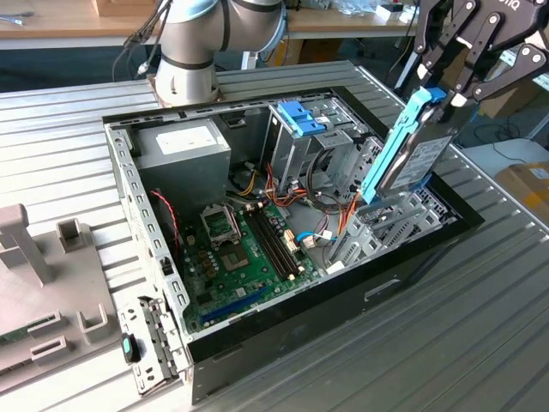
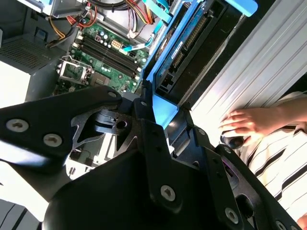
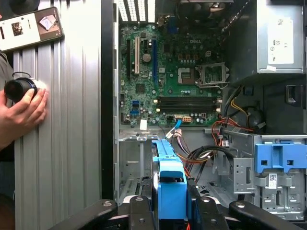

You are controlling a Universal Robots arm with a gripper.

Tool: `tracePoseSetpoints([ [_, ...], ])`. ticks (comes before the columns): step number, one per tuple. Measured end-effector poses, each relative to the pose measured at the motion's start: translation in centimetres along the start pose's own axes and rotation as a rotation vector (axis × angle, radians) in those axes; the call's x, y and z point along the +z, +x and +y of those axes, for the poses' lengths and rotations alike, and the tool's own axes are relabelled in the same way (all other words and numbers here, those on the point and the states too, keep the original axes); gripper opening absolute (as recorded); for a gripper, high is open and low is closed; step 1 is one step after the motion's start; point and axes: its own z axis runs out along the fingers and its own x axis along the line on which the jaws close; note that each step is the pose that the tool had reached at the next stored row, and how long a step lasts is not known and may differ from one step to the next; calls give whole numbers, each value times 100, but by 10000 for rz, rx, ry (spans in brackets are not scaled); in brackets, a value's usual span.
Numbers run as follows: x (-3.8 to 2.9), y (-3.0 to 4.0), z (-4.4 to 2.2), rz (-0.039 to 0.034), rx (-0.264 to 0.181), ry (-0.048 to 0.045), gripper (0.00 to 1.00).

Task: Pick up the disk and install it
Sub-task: 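Insert the disk into the insertion slot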

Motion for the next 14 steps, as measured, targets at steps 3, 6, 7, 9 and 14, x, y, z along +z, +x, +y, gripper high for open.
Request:
tracePoseSetpoints([
  [3,52,0,-14,1,-2,-1,36],
  [6,57,-1,-65,13,2,-1,36],
  [7,57,0,-72,20,3,-1,36],
  [9,58,25,-89,24,3,0,36],
  [14,112,47,-96,22,-37,0,36],
])
